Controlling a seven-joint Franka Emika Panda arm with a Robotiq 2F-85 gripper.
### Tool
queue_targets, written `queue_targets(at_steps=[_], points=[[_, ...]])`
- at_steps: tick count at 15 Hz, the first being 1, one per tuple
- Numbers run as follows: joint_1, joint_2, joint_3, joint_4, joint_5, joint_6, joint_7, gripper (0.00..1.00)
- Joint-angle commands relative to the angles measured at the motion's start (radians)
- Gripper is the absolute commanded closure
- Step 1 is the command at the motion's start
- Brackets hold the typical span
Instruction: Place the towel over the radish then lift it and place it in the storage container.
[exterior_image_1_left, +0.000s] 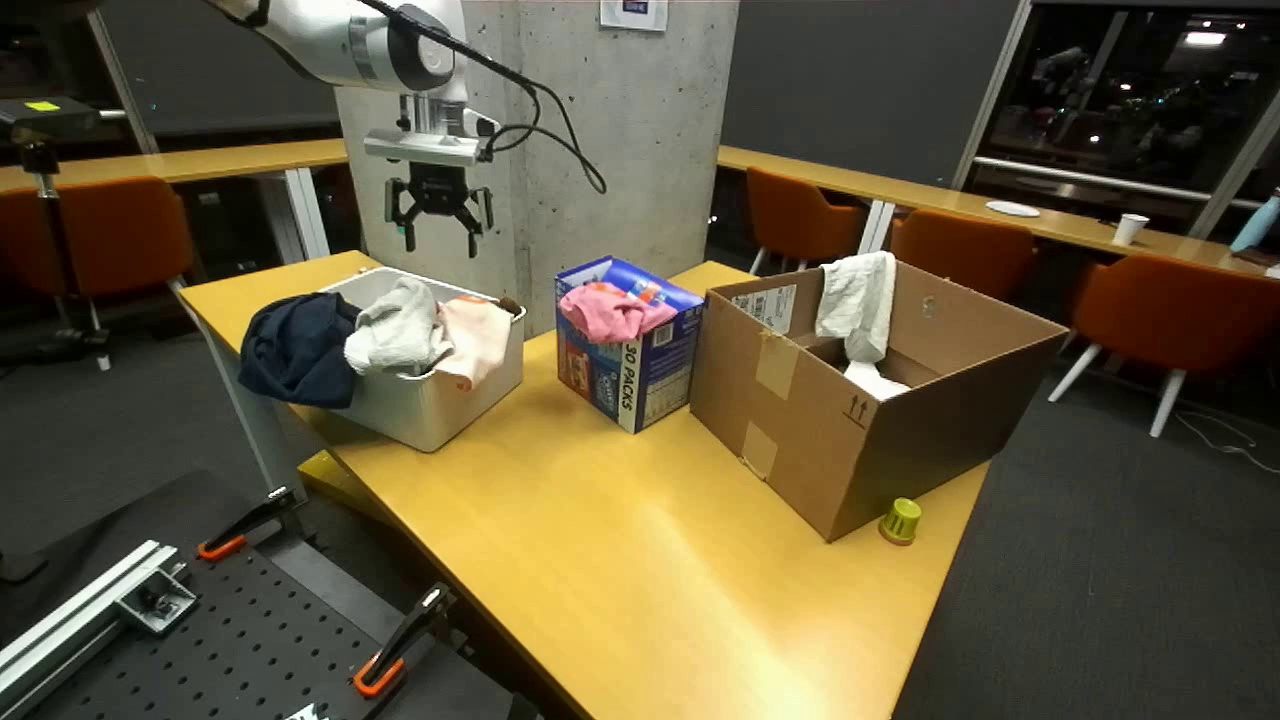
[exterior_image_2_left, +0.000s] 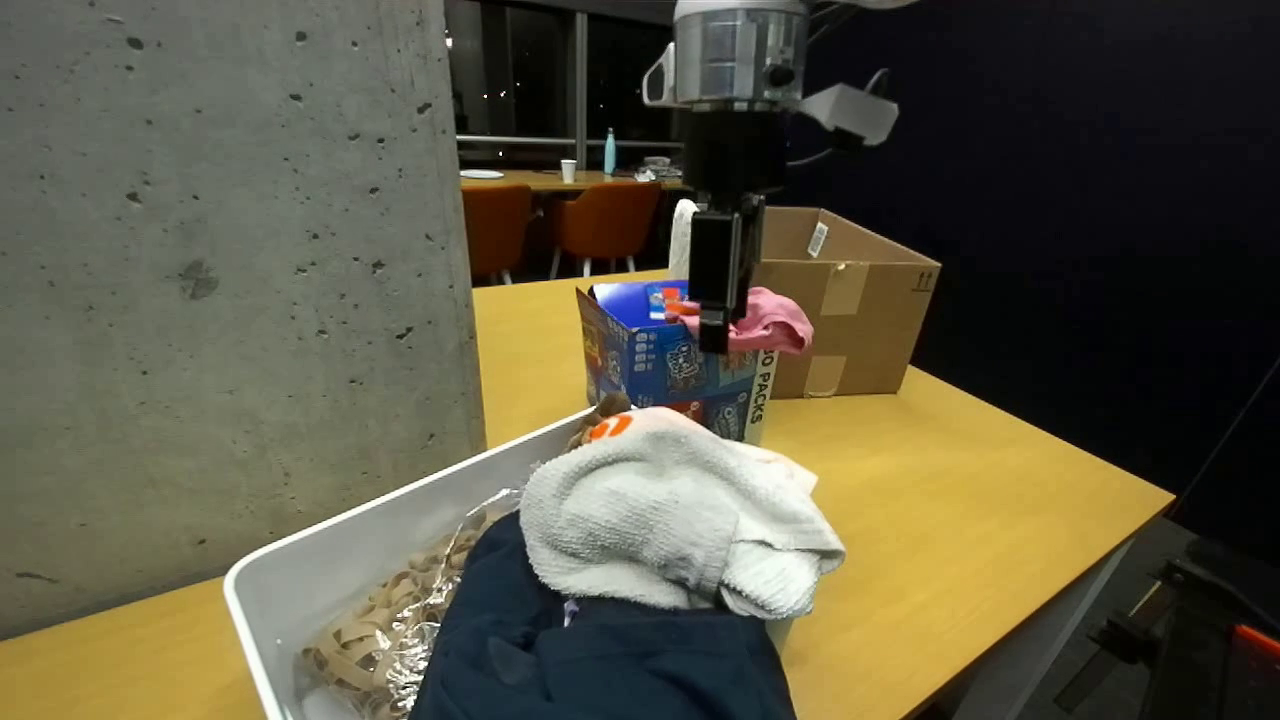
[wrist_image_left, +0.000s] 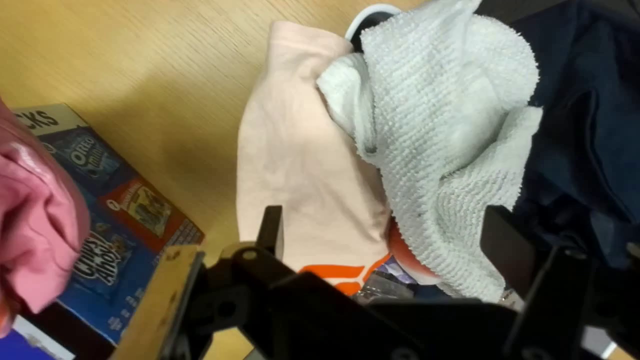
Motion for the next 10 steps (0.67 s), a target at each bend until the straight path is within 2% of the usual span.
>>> queue_targets(at_steps=[1,6,10], points=[[-0.067,-0.129,-0.005,-0.203,0.037,0.086,0.01,0.0],[-0.137,-0.141,-0.016,-0.31,0.06,0.144,0.001,0.0],[-0.16,-0.143,-0.018,-0.365,0.074,0.184,0.005,0.0]])
